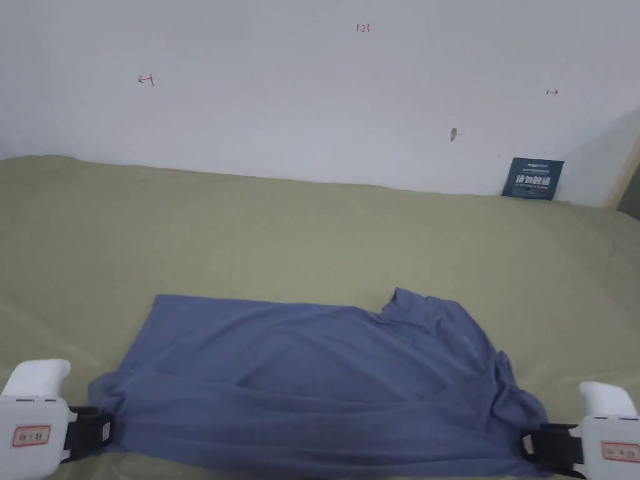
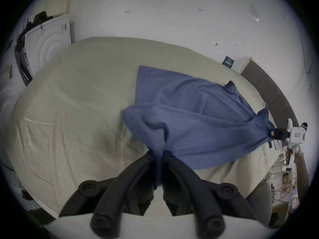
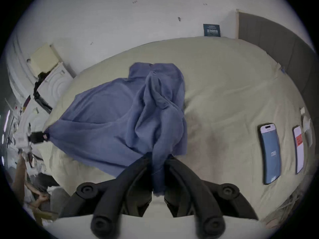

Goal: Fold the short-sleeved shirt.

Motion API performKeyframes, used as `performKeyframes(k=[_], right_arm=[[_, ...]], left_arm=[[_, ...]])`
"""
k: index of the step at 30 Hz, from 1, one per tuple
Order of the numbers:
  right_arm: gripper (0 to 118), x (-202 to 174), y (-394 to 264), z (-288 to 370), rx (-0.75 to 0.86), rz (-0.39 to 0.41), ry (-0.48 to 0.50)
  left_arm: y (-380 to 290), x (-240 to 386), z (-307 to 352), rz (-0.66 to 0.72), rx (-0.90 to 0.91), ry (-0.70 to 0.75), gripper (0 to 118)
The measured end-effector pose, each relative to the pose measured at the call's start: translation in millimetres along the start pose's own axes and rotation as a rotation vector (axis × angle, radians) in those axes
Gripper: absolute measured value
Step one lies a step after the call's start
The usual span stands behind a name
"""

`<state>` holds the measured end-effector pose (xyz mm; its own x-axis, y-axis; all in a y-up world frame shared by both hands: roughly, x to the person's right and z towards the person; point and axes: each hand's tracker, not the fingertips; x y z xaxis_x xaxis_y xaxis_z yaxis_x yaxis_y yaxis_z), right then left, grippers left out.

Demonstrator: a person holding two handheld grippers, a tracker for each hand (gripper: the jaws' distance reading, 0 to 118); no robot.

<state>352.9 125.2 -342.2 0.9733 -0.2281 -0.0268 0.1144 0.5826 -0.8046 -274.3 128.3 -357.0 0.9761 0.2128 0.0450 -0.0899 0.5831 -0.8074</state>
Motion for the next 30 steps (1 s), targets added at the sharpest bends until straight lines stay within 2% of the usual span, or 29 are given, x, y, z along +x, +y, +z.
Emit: performKeyframes(k=[5, 7, 12, 16, 18, 19, 20, 21, 22, 23, 24, 25, 26, 28, 30], right_arm=[[10, -15, -18, 41, -0.034, 0.162, -0.065], [10, -15, -31, 50, -0.068, 0.177, -0.054], [10, -11, -78, 71, -0.130, 0.088, -0.025], [10, 7, -118, 60, -0.195, -0.006, -0.013], [11, 18, -129, 45, -0.202, -0.025, -0.009], [19, 21, -131, 39, -0.205, -0.040, -0.003], [37, 24, -132, 34, -0.209, -0.059, 0.006], [37, 29, -132, 36, -0.211, -0.071, -0.001], [45, 30, -131, 36, -0.214, -0.073, -0.024], [60, 32, -129, 40, -0.213, -0.064, -0.031], [79, 33, -127, 46, -0.209, -0.060, -0.031], [77, 31, -121, 61, -0.189, -0.052, -0.043], [76, 31, -116, 70, -0.170, -0.047, -0.048], [77, 28, -105, 87, -0.120, -0.042, -0.075], [77, 23, -93, 100, -0.068, -0.020, -0.073]], left_arm=[[-8, -7, 43, -0.048, -0.018, -0.019, 9], [-25, -2, 55, -0.047, -0.027, -0.025, 9], [-81, 1, 71, -0.069, -0.095, 0.020, 9], [-128, -13, 55, 0.031, -0.140, -0.016, 9], [-142, -16, 48, 0.067, -0.155, -0.005, 9], [-147, -20, 43, 0.076, -0.159, -0.012, 13], [-153, -24, 37, 0.086, -0.147, -0.013, 28], [-156, -28, 36, 0.088, -0.135, -0.016, 28], [-156, -28, 29, 0.094, -0.130, -0.019, 34], [-157, -32, 32, 0.122, -0.107, -0.062, 43], [-156, -35, 39, 0.139, -0.089, -0.094, 60], [-153, -35, 48, 0.139, -0.088, -0.075, 70], [-148, -33, 58, 0.121, -0.086, -0.039, 73], [-134, -31, 77, 0.073, -0.046, 0.015, 72], [-114, -24, 96, 0.046, 0.013, 0.004, 72]])
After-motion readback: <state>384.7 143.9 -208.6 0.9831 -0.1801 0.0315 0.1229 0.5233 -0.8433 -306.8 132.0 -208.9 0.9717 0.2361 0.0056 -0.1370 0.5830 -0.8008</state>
